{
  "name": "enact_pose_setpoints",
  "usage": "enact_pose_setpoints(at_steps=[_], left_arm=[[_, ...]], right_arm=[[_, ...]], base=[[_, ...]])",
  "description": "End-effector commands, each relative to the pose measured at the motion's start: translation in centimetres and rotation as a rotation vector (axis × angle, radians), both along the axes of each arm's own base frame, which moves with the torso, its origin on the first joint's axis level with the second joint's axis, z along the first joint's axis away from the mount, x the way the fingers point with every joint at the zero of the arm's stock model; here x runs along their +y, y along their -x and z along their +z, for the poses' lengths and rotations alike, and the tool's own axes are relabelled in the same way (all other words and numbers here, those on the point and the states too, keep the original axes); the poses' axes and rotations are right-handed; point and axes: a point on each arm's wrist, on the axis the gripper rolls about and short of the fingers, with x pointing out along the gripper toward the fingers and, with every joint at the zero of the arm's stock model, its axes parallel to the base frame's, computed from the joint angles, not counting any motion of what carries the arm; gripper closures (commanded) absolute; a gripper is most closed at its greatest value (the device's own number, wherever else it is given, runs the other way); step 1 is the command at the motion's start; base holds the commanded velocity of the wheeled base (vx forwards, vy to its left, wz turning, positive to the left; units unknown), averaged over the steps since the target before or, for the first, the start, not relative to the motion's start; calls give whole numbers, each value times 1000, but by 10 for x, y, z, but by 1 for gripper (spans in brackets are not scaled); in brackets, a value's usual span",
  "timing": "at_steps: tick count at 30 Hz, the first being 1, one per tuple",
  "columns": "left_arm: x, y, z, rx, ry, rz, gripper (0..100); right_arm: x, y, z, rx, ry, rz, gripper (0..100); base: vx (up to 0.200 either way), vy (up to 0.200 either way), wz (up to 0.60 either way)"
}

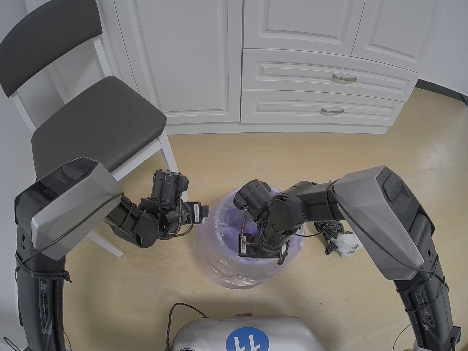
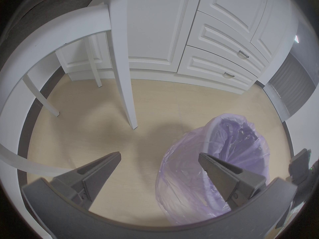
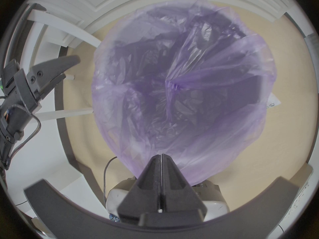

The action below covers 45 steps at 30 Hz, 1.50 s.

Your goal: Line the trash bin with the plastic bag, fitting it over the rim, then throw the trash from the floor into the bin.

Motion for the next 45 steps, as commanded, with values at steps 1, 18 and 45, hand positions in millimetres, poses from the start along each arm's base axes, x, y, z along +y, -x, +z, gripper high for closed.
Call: enact_pose_setpoints(at_steps=[1, 18, 45], left_arm=[[0, 0, 0, 0, 0, 0, 0], [-2, 3, 3, -1, -1, -7, 0], [-2, 1, 2, -17, 7, -3, 0]], right_arm=[[-1, -3, 4, -48, 5, -22, 100], [5, 48, -10, -66, 49, 122, 100], [-8, -5, -56, -148, 48, 10, 100]], base=[[0, 0, 0], [0, 0, 0], [0, 0, 0]])
